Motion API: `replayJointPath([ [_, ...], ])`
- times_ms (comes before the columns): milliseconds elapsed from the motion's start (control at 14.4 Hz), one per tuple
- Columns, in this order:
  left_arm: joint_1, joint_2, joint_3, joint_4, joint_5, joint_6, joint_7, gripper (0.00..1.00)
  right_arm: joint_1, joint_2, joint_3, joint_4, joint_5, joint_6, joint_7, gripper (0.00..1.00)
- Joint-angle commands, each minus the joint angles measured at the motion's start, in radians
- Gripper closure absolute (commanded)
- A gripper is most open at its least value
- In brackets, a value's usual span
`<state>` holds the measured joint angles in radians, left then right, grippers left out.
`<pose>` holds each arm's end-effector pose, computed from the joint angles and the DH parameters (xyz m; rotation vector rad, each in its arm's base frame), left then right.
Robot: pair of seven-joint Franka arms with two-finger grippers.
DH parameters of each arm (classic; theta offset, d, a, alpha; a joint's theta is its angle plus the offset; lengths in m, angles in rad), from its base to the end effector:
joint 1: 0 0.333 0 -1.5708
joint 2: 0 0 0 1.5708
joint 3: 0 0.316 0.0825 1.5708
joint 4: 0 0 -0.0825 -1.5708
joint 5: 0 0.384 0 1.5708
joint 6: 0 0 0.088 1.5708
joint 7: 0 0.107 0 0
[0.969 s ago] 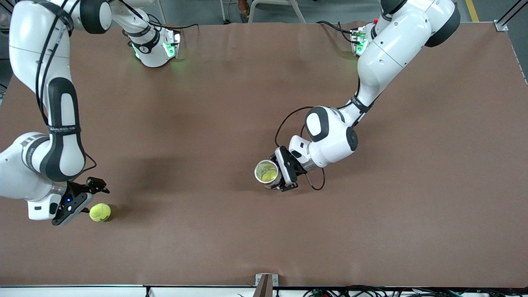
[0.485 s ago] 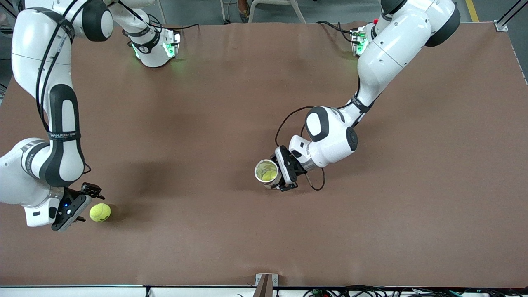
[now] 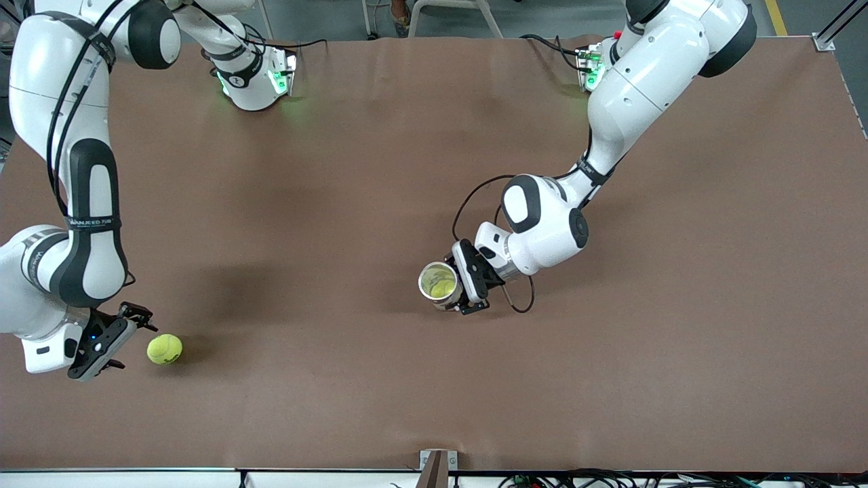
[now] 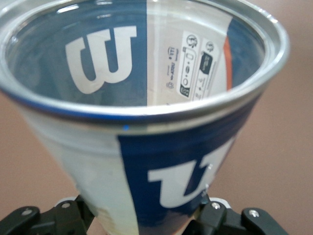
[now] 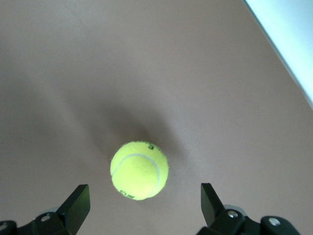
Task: Insert tennis ball vertically with right arm
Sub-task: 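Lower the right gripper onto the second tennis ball and grasp it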
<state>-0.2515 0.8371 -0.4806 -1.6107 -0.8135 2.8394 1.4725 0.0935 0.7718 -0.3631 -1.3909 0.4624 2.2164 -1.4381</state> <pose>0.5930 -0.4037 0.2025 2.0484 -1.4488 0.7596 0.7311 -0.1259 0.2798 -2.7269 -1.5204 -0.2759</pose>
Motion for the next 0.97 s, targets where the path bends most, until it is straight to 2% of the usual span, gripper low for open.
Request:
replayJointPath([
  [0,0.003,0.002,-0.004,-0.006,-0.026,0.015,0.032,0.22,-0.012,0.007,0.015,0.018,-0.005,0.002,-0.030,0.00],
  [554,0.003,0.005,-0.004,0.002,-0.027,0.015,0.031,0.22,-0.008,0.010,0.015,-0.028,-0.014,0.005,-0.039,0.02],
  [900,0.001,0.013,-0.003,0.002,-0.026,0.015,0.032,0.22,0.005,0.050,0.015,-0.022,-0.008,0.025,-0.028,0.02],
])
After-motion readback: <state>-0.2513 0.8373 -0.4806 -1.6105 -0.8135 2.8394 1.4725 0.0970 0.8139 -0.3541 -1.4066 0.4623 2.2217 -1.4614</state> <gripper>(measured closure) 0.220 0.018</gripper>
